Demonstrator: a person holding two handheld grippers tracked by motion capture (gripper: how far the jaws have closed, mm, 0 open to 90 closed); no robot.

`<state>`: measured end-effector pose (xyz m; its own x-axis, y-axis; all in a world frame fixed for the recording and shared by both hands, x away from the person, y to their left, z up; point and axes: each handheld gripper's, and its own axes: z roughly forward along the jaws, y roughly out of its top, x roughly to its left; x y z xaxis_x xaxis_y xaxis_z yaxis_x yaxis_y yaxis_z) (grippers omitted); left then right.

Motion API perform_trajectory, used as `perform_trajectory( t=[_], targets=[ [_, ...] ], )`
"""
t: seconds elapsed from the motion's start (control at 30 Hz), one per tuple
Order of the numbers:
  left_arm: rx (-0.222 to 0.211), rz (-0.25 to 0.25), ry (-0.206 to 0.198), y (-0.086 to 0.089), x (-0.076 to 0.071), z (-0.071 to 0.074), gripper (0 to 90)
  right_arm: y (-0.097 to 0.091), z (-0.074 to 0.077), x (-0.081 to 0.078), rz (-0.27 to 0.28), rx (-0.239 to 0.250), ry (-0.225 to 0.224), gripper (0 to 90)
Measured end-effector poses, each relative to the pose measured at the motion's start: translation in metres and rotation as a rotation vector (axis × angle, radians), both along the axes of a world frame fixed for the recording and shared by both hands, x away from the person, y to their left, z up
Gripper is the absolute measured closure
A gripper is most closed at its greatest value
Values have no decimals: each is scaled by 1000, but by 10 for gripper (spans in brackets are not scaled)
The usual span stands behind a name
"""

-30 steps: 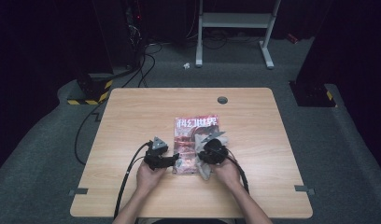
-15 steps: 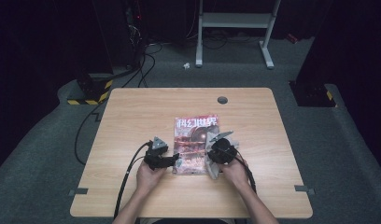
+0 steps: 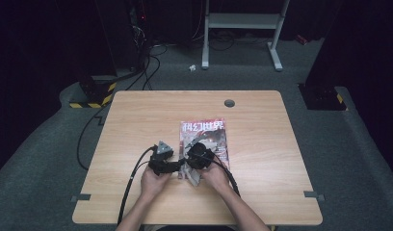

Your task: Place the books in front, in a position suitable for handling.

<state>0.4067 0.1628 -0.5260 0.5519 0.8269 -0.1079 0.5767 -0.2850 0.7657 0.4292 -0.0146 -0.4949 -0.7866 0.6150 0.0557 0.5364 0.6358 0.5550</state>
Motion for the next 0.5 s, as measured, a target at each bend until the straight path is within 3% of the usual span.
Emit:
perform_trajectory(
  t=[0.07, 0.17, 0.33, 0.43, 0.5],
  targets=[
    [1, 0, -1, 0, 0, 0, 367, -4, 0, 1, 10, 4, 3, 798],
    [1, -1, -1, 0, 0, 0, 367, -18, 2, -1, 7, -63, -41, 793],
    [0, -2, -1, 0, 0, 0, 366, -82, 2, 5, -137, -34, -21, 793],
    [0, -2, -2, 0, 0, 0, 366, -109, 3, 5, -183, -36, -25, 793],
    [0, -1, -2, 0, 0, 0, 366, -117, 3, 2, -195, -48, -31, 794]
  ],
)
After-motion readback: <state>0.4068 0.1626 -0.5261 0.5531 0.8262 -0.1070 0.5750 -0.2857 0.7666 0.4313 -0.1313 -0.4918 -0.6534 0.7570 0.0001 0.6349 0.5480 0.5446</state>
